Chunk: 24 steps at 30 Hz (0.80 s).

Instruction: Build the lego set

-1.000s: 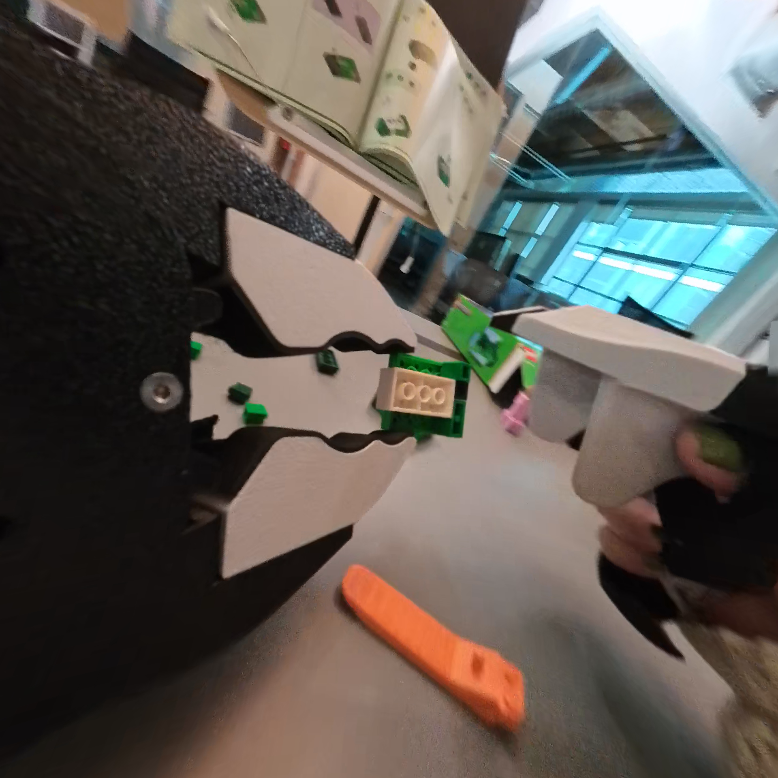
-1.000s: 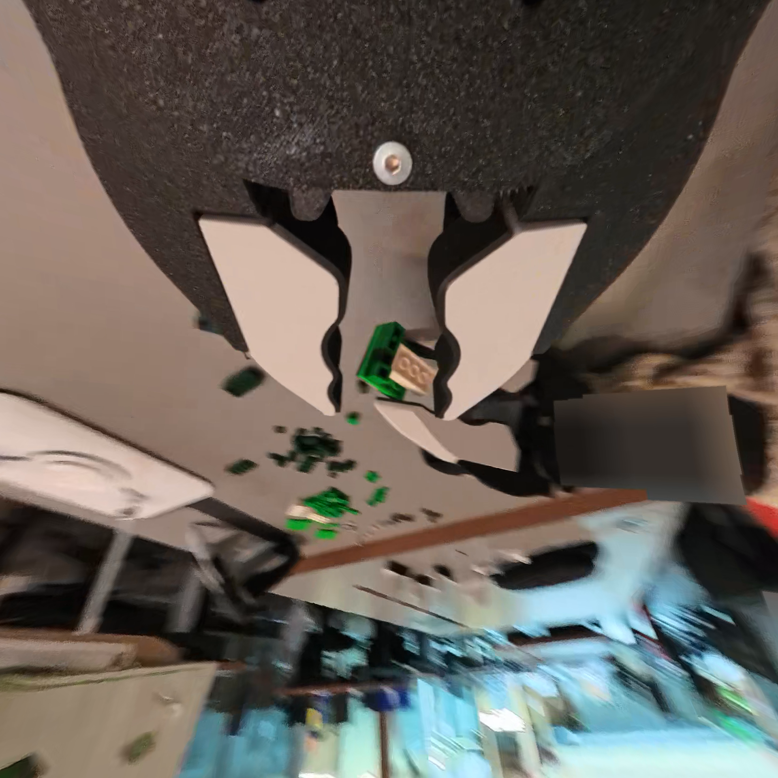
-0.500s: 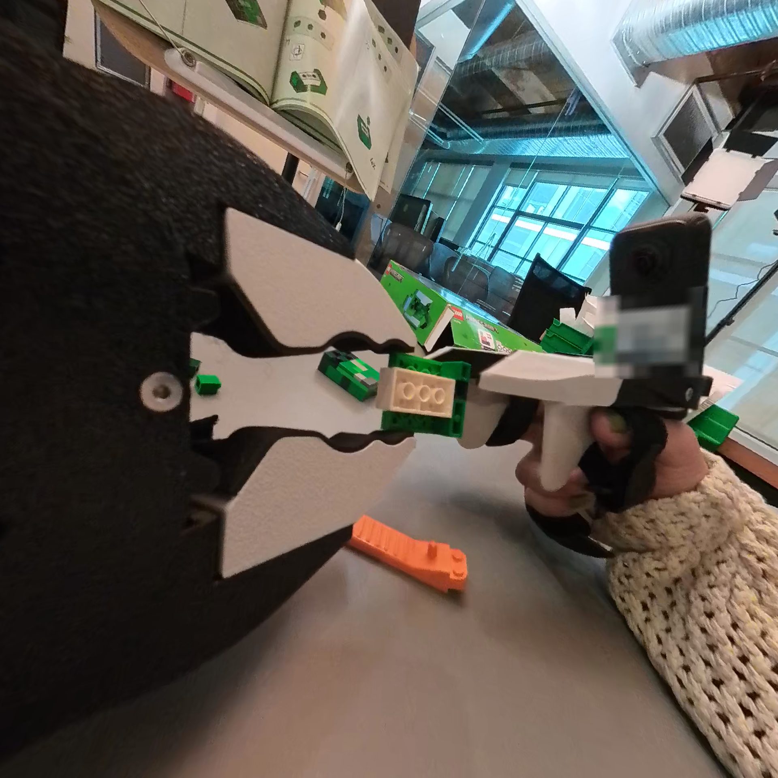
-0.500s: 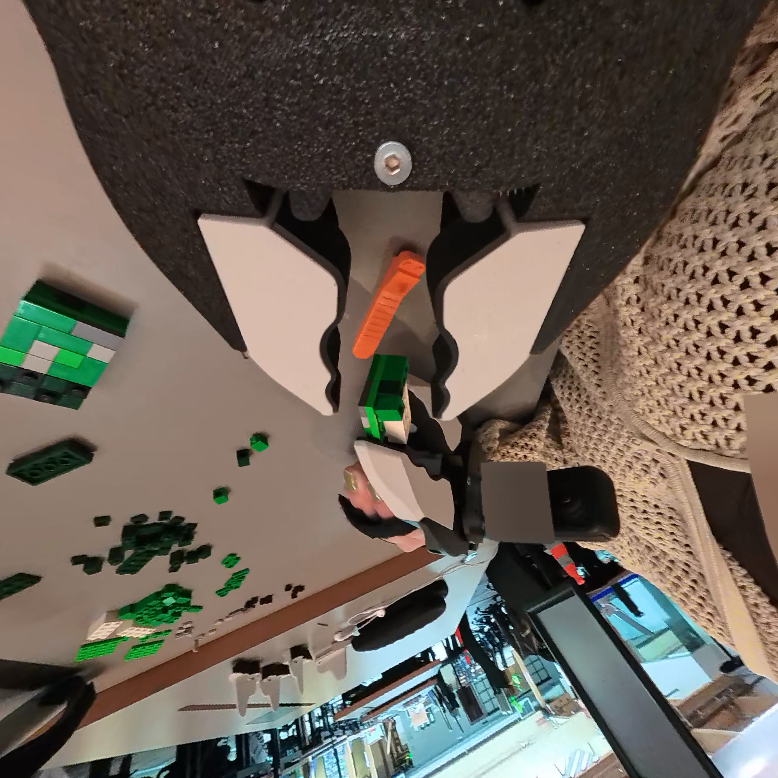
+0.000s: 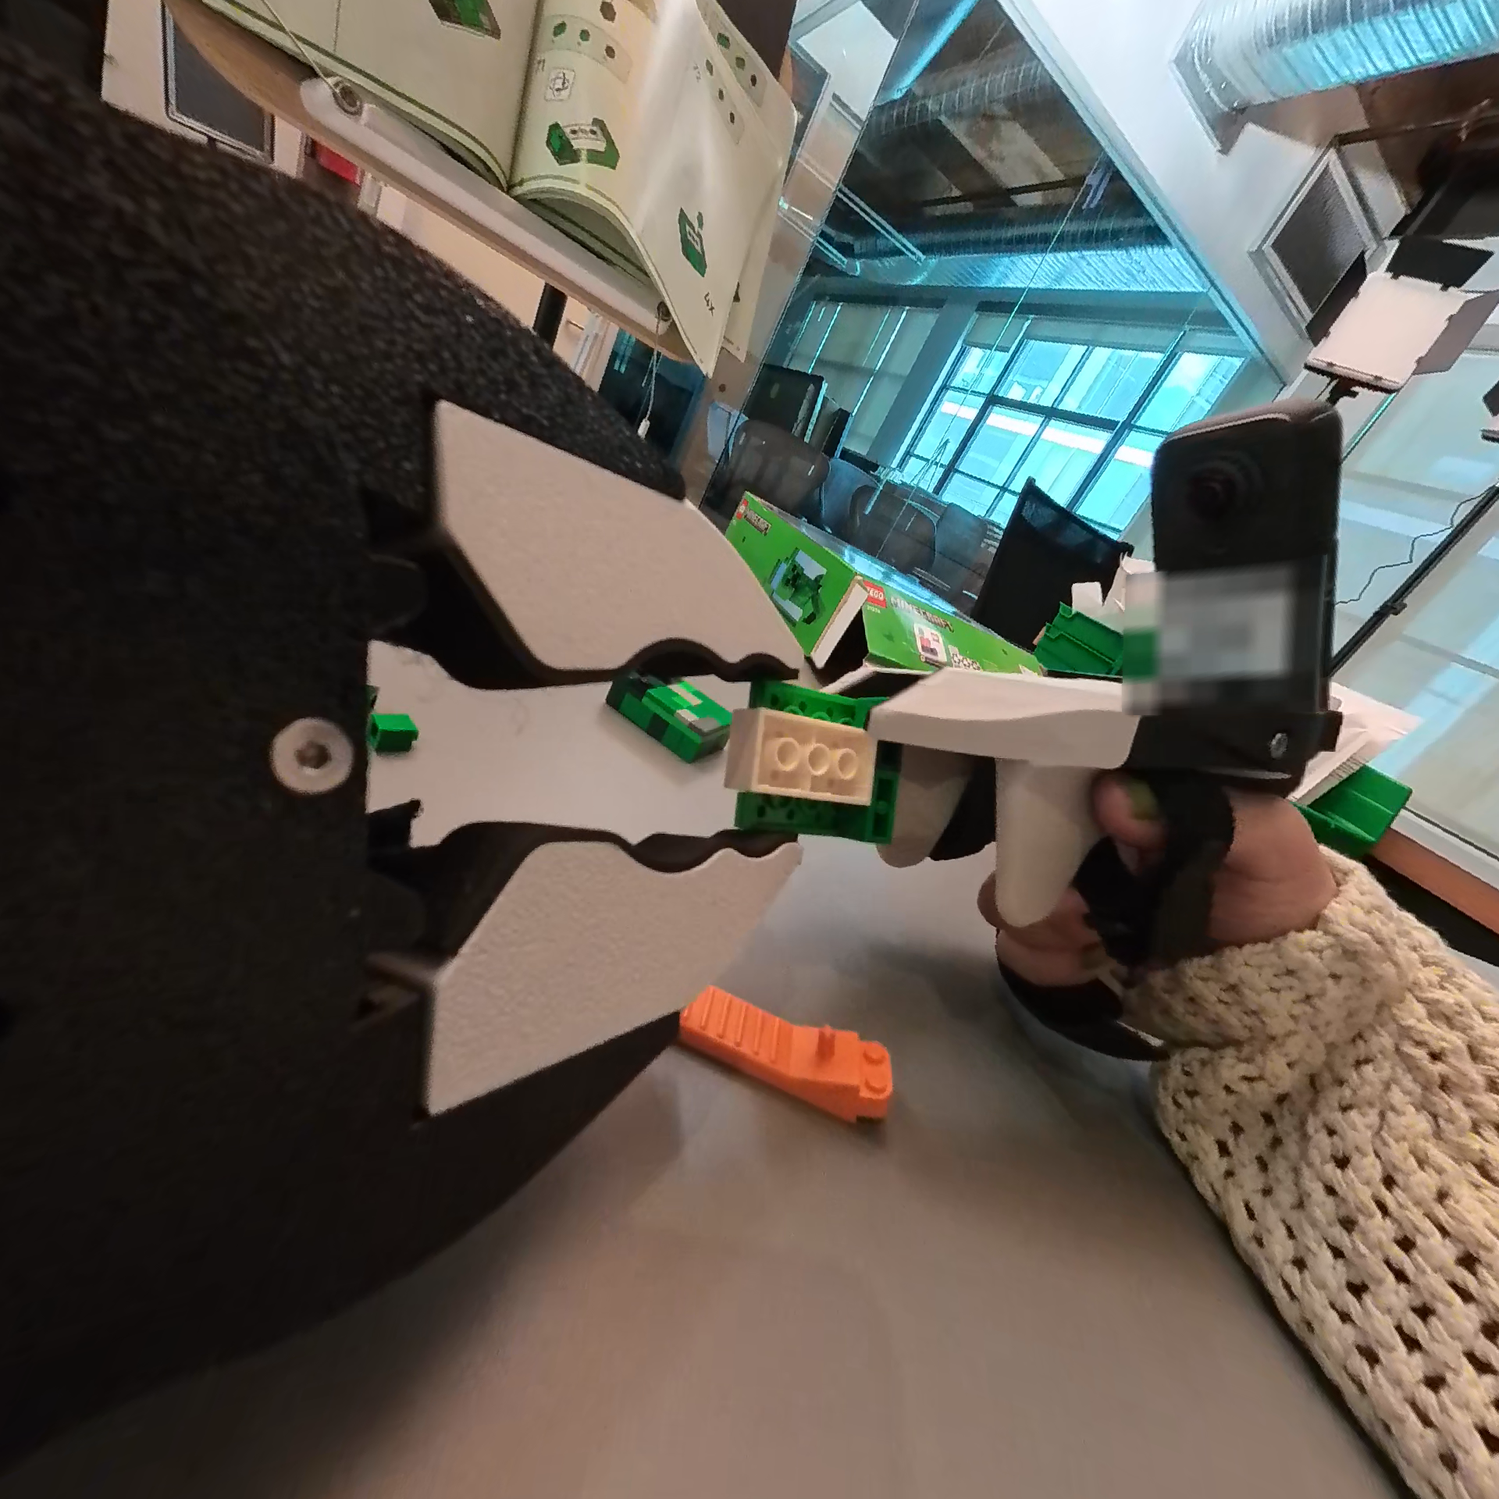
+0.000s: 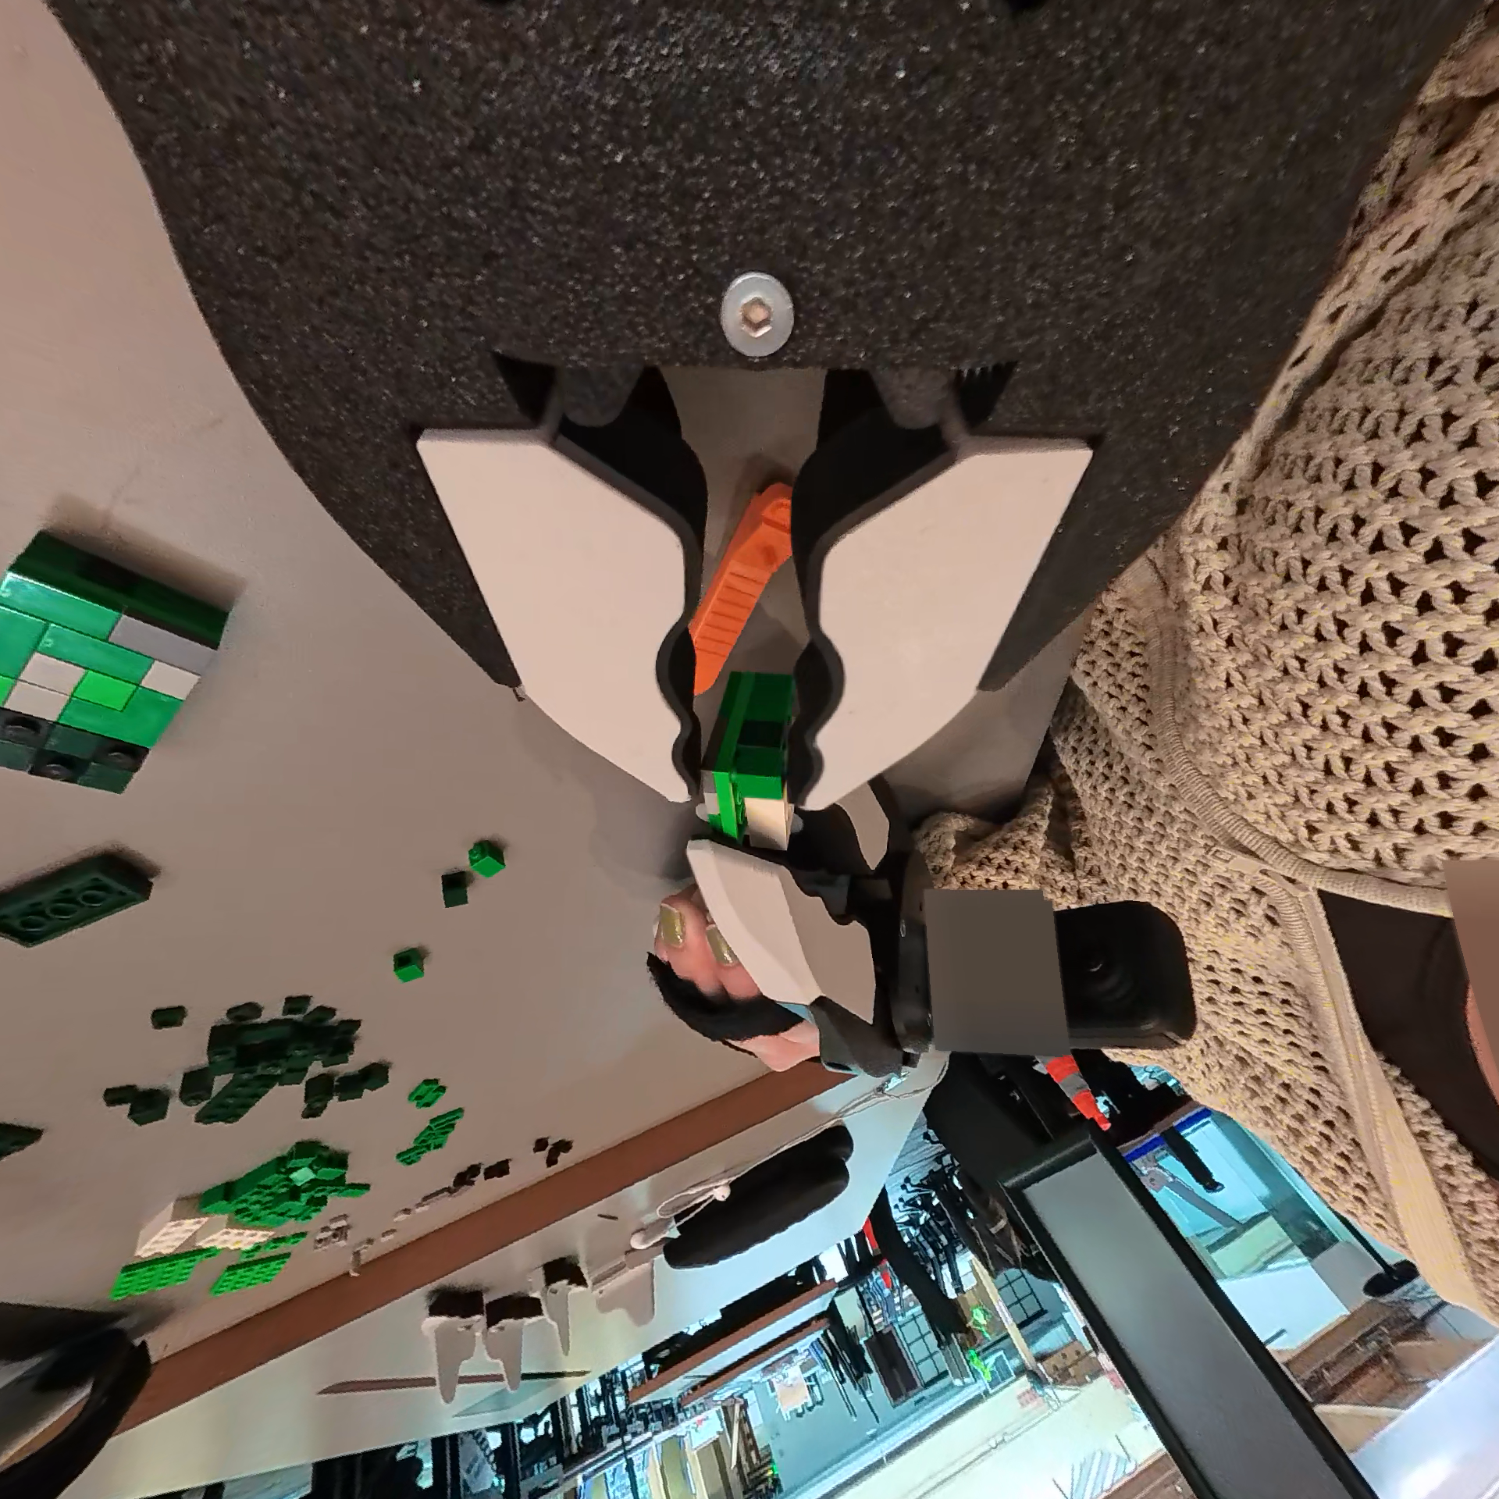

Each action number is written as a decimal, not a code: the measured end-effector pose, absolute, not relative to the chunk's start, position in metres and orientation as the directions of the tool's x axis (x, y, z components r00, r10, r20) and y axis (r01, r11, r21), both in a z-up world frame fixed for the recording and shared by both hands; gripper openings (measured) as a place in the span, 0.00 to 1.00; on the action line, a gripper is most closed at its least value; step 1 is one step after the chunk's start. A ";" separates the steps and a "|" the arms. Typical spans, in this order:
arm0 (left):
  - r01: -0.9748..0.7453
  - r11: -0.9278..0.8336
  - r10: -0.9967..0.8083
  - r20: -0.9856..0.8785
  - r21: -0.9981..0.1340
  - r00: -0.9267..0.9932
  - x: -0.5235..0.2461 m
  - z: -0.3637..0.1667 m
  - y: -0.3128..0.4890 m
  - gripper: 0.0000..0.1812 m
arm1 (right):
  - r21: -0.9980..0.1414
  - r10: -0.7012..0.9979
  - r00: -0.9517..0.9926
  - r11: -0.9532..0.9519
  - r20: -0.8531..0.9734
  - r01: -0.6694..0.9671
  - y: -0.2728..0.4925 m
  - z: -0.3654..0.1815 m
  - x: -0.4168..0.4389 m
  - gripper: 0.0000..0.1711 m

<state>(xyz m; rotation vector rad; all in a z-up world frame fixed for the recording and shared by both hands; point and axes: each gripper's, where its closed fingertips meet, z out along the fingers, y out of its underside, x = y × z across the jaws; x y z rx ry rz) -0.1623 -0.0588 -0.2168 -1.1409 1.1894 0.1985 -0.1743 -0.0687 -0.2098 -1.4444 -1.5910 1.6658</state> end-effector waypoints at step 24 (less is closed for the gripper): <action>-0.678 0.487 -0.374 -0.833 -0.551 0.408 -0.166 -0.211 -0.062 0.20 | -0.917 0.842 -0.388 -0.275 -0.374 0.288 -0.068 -0.207 -0.177 0.10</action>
